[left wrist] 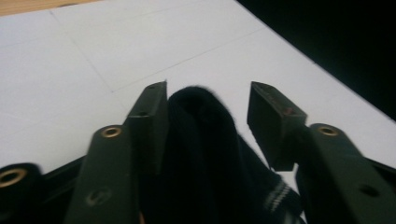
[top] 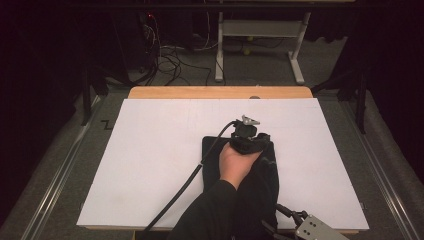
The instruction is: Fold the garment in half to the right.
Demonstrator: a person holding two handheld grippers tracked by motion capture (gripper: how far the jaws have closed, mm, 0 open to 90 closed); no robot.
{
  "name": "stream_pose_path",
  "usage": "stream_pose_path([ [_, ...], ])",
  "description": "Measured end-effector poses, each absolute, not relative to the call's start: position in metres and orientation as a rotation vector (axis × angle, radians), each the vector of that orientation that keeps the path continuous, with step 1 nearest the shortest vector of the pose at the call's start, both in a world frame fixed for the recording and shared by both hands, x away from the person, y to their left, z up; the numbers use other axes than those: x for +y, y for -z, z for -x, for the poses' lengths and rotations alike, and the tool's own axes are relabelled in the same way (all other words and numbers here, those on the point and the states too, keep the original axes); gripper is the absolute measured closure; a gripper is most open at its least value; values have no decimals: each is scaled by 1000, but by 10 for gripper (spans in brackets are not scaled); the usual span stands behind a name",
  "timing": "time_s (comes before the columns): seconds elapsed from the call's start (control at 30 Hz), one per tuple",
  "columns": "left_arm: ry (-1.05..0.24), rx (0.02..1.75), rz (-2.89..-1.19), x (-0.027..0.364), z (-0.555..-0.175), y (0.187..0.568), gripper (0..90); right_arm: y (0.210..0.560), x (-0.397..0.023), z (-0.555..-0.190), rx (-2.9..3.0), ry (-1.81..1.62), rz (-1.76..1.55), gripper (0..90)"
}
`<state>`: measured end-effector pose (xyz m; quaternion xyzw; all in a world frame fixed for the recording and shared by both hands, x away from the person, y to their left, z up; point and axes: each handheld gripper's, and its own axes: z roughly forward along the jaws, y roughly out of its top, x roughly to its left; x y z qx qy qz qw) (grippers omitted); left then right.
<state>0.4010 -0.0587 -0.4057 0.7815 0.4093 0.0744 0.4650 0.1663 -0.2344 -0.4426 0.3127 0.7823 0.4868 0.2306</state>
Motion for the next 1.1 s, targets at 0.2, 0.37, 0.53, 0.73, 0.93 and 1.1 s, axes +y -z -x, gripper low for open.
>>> stream_pose_path([
  [0.2, -215, 962, -1886, -35, -393, 404, 346, 437, -233, -165, 2125, -1360, -848, 361],
  [0.37, -244, 958, -1882, -4, -386, 416, 304, 437, -235, -168, 2125, -1363, -857, 361],
  [0.53, -269, 951, -1877, 24, -377, 429, 273, 438, -235, -170, 2132, -1354, -862, 367],
  [0.73, -308, 960, -1896, 65, -365, 445, 184, 439, -235, -172, 2130, -1344, -874, 375],
  [0.93, -338, 1017, -1865, 112, -356, 461, 120, 441, -235, -175, 2135, -1334, -892, 375],
  [1.1, -383, 1042, -1883, 145, -342, 466, 112, 442, -236, -176, 2134, -1330, -906, 376],
])
